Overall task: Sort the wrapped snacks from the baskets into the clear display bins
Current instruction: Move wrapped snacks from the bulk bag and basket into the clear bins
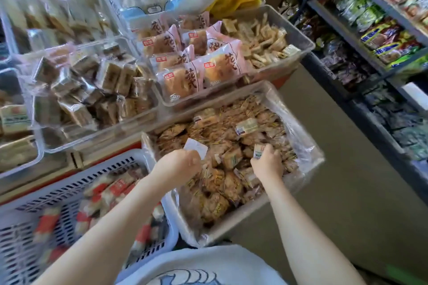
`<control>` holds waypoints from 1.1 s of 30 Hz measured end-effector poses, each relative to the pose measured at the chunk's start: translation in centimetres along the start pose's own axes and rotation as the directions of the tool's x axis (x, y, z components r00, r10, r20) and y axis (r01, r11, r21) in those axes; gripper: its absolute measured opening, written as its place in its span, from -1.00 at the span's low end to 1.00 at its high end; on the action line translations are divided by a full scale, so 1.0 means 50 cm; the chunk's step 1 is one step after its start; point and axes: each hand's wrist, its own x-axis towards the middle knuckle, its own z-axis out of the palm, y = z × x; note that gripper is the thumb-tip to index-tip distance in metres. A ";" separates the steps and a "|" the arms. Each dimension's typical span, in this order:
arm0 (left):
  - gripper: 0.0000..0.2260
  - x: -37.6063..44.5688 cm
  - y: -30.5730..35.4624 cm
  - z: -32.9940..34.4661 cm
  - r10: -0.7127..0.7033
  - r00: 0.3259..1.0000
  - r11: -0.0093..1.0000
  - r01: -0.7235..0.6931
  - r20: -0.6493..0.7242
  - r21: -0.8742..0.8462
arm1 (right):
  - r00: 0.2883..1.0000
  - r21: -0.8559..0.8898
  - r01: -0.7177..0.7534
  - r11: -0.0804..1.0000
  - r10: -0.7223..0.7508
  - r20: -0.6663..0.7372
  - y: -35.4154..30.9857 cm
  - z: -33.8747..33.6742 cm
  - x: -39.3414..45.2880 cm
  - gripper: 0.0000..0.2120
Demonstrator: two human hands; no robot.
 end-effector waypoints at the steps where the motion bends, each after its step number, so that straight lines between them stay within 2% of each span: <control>1: -0.80 0.007 0.014 0.006 -0.011 1.000 1.000 0.011 0.011 -0.003 | 1.000 0.038 -0.027 0.999 0.027 0.010 0.011 0.005 0.020 -0.47; 3: -0.79 0.014 0.037 0.014 -0.025 0.999 1.000 0.024 0.039 0.018 | 0.999 0.088 -0.050 0.995 0.049 0.012 0.022 0.023 0.048 -0.39; 6: -0.76 0.018 0.050 0.016 -0.059 0.996 0.995 0.054 0.068 0.078 | 0.996 0.033 -0.086 0.996 0.085 0.033 0.018 0.049 0.062 -0.23; 8: -0.76 0.017 0.050 0.013 -0.075 0.996 0.996 0.072 0.056 0.047 | 0.992 0.051 -0.117 0.992 0.115 0.041 0.015 0.056 0.064 -0.24; 12: -0.67 0.012 0.050 0.004 -0.067 0.997 0.997 0.066 0.039 0.037 | 0.990 0.273 -0.138 0.952 0.128 0.055 0.001 0.040 0.040 -0.35; 14: -0.59 0.002 0.046 0.002 -0.057 0.998 0.998 0.057 0.003 -0.030 | 0.997 0.455 -0.067 0.888 0.043 0.064 -0.019 0.014 0.002 -0.35; 16: -0.54 -0.011 0.034 0.004 -0.065 0.997 0.969 0.050 -0.052 -0.242 | 0.988 0.639 0.018 0.769 -0.114 0.109 -0.050 -0.022 -0.049 -0.44; 17: -0.50 -0.021 0.026 0.002 -0.103 0.993 0.895 0.068 -0.056 -0.441 | 0.963 0.706 0.030 0.708 -0.210 0.171 -0.073 -0.041 -0.075 -0.53; 19: -0.37 -0.047 0.003 -0.014 -0.169 0.986 0.573 0.094 -0.005 -0.814 | 0.866 0.791 0.017 0.612 -0.404 0.294 -0.125 -0.062 -0.120 -0.68; 20: -0.32 -0.061 -0.013 -0.024 -0.175 0.984 0.441 0.092 0.015 -0.893 | 0.823 0.813 0.002 0.582 -0.463 0.330 -0.153 -0.063 -0.140 -0.72; 21: -0.35 -0.077 -0.032 -0.034 -0.170 0.985 0.359 0.087 0.026 -0.929 | 0.789 0.826 -0.014 0.564 -0.501 0.355 -0.182 -0.060 -0.157 -0.72; 23: -0.62 -0.115 -0.078 -0.052 -0.179 0.984 0.248 0.067 0.023 -0.966 | 0.734 0.845 -0.031 0.534 -0.562 0.382 -0.245 -0.050 -0.197 -0.69; 25: -0.78 -0.155 -0.135 -0.064 -0.204 0.979 0.196 0.053 0.012 -0.979 | 0.711 0.838 -0.006 0.546 -0.587 0.388 -0.311 -0.037 -0.241 -0.68; 28: -0.74 -0.225 -0.225 -0.078 -0.252 0.967 0.195 0.011 -0.040 -0.981 | 0.706 0.817 0.073 0.572 -0.608 0.363 -0.413 0.003 -0.309 -0.74; 31: -0.81 -0.300 -0.320 -0.091 -0.347 0.936 0.216 0.023 -0.055 -0.976 | 0.664 0.730 0.227 0.645 -0.650 0.369 -0.510 0.052 -0.379 -0.54; 33: -0.75 -0.348 -0.388 -0.093 -0.416 0.908 0.209 0.046 -0.047 -0.977 | 0.616 0.685 0.306 0.661 -0.686 0.387 -0.572 0.079 -0.429 -0.53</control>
